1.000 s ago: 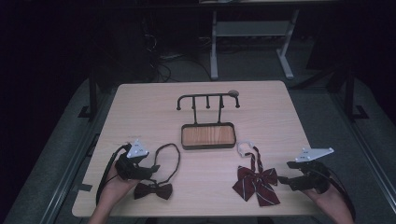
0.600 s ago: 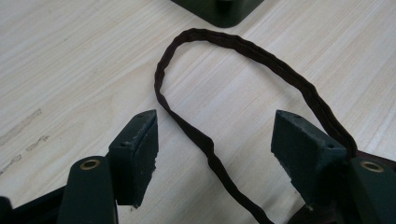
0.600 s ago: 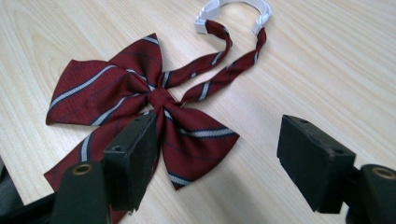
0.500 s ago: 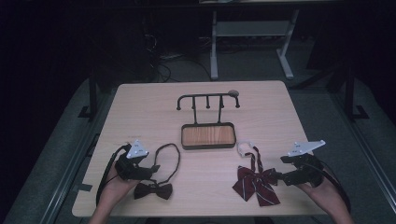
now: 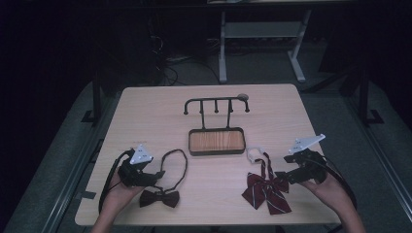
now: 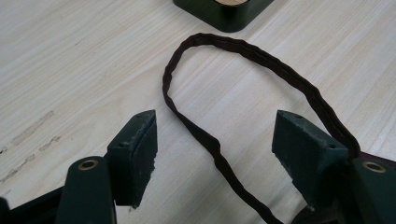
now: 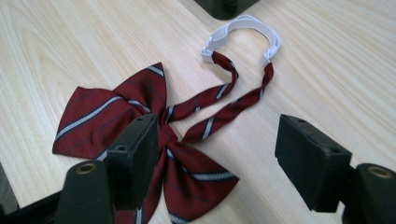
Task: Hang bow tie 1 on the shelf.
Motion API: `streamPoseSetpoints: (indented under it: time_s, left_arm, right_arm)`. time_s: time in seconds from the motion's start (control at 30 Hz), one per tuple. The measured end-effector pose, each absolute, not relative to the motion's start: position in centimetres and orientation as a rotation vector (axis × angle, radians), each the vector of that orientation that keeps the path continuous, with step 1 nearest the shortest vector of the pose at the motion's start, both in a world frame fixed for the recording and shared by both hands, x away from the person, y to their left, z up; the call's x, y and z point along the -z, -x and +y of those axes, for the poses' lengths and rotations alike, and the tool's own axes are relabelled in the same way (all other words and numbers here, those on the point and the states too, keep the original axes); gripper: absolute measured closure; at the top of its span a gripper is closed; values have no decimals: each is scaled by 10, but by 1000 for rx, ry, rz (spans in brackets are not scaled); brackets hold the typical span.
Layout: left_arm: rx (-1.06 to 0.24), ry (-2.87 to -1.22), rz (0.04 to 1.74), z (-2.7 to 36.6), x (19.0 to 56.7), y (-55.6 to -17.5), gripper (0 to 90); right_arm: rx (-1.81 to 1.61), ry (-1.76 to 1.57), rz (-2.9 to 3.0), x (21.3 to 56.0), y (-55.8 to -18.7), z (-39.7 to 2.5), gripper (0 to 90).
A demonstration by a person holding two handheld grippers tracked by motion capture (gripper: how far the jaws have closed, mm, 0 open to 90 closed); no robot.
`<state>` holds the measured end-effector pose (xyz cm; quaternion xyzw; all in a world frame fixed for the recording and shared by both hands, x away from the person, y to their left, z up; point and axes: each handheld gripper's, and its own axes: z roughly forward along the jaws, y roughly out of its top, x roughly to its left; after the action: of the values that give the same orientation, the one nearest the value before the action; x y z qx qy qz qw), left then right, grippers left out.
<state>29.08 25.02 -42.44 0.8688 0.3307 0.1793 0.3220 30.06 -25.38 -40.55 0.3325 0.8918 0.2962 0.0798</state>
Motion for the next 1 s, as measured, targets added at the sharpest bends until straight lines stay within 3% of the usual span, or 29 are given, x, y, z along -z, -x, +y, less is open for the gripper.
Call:
streamPoseSetpoints:
  time_s: [1.0]
  left_arm:
    - [-472,-2275,872,251,424,-290,318]
  right_arm:
    - [-719,-960,2797,402,-368,-215,407]
